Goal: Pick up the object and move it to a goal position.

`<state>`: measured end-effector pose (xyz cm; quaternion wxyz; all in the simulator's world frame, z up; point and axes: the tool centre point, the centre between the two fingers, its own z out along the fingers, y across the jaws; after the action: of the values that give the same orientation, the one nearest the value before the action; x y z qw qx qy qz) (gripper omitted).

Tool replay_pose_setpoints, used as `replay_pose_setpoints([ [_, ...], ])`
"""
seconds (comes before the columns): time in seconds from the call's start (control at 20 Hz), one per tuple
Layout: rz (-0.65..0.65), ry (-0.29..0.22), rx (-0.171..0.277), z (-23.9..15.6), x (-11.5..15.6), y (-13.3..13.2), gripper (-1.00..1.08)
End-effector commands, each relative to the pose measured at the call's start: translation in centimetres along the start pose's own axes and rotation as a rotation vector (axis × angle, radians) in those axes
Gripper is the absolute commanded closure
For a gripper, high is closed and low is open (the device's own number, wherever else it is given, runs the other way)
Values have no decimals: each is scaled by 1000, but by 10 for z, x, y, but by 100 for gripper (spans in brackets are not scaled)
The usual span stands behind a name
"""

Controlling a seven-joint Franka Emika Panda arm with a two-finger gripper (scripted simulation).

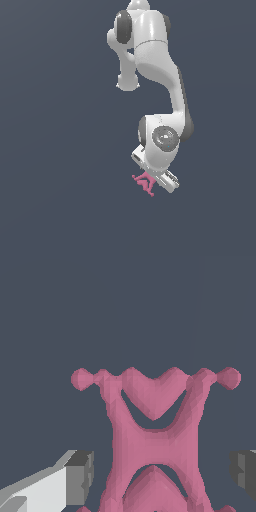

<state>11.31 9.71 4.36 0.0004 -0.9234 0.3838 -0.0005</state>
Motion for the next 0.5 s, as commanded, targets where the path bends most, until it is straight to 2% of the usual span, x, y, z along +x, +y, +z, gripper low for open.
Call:
replay_pose_setpoints([
  [0.0,1,-1,-1,15,-1,1,-92],
  [0.45,3,-1,-1,29,0,0,-92],
])
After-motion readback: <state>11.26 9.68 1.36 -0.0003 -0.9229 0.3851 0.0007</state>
